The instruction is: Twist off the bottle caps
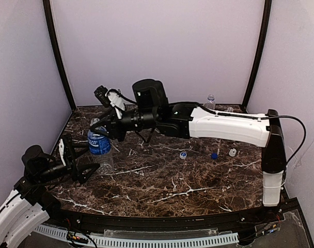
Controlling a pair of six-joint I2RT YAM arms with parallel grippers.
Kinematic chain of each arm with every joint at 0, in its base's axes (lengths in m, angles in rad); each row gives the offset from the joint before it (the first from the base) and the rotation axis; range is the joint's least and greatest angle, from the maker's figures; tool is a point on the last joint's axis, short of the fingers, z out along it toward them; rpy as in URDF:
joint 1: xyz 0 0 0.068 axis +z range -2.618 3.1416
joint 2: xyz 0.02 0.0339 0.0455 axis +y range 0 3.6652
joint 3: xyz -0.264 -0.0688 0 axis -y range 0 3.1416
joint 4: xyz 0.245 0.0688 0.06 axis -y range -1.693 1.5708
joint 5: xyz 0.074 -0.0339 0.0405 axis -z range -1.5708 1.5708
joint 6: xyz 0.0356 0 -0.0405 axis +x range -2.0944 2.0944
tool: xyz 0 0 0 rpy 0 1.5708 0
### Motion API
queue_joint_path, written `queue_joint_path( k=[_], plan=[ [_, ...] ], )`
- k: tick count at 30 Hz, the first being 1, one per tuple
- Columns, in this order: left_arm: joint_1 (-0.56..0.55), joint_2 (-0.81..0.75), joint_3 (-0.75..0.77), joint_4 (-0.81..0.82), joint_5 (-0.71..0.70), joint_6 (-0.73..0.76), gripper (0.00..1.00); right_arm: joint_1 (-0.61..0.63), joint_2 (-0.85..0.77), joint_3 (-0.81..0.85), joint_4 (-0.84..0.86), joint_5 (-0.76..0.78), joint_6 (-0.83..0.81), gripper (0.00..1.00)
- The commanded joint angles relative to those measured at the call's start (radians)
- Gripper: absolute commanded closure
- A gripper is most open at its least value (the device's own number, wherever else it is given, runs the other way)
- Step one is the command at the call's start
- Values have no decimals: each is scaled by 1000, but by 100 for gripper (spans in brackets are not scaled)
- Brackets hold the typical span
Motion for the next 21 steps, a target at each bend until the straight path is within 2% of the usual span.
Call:
queue_joint_path(
  k=[1,5,9,15,21],
  plan=[
    [22,-17,-14,21,-25,-25,1,-75,-183,-152,-18,270,-37,100],
    [43,-22,-17,25,-14,-29,1,-143,-250,-278,-3,597,-46,100],
    [64,-19,-18,25,-17,-29,1,-248,-261,-396,110,792,-13,100],
    [91,-11,-21,25,-13,-28,1,-365,-220,-518,364,878,-57,100],
    [111,-1,-23,28,-12,-28,1,-437,-146,-531,403,877,-10,100]
  ],
)
